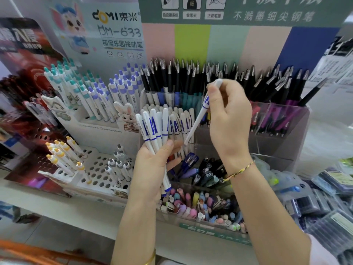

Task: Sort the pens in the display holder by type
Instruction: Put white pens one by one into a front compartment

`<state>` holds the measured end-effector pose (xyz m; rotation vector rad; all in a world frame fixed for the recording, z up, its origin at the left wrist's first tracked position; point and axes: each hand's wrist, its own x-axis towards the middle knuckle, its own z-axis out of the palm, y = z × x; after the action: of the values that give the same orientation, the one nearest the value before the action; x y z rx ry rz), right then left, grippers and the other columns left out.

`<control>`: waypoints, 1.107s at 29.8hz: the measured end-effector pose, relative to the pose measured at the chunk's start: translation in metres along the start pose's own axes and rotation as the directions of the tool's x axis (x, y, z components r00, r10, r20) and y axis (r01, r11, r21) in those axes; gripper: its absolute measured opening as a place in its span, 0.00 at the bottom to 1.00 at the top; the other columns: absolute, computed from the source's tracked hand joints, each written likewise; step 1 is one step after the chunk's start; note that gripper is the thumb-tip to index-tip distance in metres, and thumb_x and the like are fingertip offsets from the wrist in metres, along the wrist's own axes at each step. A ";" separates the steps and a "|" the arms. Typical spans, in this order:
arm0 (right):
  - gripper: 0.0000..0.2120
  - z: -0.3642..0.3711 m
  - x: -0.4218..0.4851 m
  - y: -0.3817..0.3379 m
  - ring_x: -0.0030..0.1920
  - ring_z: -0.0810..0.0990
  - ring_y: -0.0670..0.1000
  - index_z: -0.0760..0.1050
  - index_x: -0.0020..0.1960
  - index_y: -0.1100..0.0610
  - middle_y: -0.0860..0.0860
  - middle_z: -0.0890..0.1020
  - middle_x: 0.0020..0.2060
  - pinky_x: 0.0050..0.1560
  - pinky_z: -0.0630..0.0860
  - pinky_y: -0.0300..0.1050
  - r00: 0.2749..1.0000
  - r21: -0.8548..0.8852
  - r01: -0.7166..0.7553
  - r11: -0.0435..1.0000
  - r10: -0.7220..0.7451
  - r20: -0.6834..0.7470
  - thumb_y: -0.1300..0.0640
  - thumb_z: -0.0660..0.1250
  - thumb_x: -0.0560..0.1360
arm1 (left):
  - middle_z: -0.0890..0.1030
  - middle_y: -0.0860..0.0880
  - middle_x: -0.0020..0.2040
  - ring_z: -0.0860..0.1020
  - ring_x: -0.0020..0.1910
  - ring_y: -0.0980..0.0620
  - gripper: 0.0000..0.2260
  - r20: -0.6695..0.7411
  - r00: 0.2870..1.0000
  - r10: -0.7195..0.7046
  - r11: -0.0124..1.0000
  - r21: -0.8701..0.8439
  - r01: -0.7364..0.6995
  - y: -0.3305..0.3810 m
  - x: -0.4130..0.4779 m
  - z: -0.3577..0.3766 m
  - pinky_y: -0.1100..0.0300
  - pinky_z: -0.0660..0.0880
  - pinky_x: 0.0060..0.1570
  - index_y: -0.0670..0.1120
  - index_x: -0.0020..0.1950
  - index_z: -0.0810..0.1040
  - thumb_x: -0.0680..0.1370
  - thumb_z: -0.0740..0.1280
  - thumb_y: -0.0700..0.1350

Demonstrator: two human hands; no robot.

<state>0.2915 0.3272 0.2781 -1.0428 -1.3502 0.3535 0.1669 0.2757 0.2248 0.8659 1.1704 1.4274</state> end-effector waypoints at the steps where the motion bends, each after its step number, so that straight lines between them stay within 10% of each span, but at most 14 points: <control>1: 0.06 0.001 0.001 0.000 0.40 0.74 0.48 0.72 0.44 0.55 0.42 0.73 0.37 0.42 0.71 0.38 0.999 -0.019 0.042 0.999 -0.042 -0.027 0.58 0.59 0.80 | 0.85 0.46 0.46 0.83 0.49 0.50 0.09 0.000 1.000 0.000 1.000 0.012 0.000 -0.001 0.000 0.000 0.54 0.81 0.47 0.42 0.59 0.77 0.80 0.62 0.38; 6: 0.07 0.005 -0.004 0.005 0.42 0.74 0.48 0.76 0.47 0.60 0.49 0.76 0.40 0.41 0.70 0.38 0.986 -0.190 0.164 0.968 -0.166 0.004 0.58 0.61 0.79 | 0.78 0.50 0.31 0.73 0.26 0.57 0.03 0.004 1.000 0.002 1.000 0.030 -0.002 0.005 -0.004 0.003 0.65 0.72 0.25 0.44 0.48 0.76 0.79 0.63 0.39; 20: 0.13 0.011 -0.023 0.031 0.44 0.78 0.54 0.70 0.49 0.57 0.51 0.80 0.43 0.37 0.70 0.45 0.954 -0.600 0.036 0.799 0.151 0.259 0.49 0.68 0.74 | 0.79 0.50 0.32 0.73 0.28 0.56 0.04 0.055 0.998 0.022 0.999 0.023 -0.024 0.006 -0.007 0.003 0.65 0.71 0.26 0.45 0.52 0.76 0.80 0.62 0.41; 33: 0.01 0.010 -0.019 0.007 0.42 0.79 0.44 0.76 0.48 0.53 0.46 0.80 0.41 0.45 0.78 0.40 0.886 -0.007 -0.224 0.975 0.207 0.414 0.56 0.66 0.76 | 0.82 0.46 0.36 0.79 0.32 0.53 0.06 0.127 0.992 -0.011 1.000 -0.028 0.014 0.004 -0.009 0.007 0.64 0.76 0.30 0.42 0.54 0.77 0.80 0.62 0.39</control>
<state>0.2803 0.3210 0.2599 -1.1273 -1.5958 0.8025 0.1741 0.2685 0.2315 0.9140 1.0558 1.3557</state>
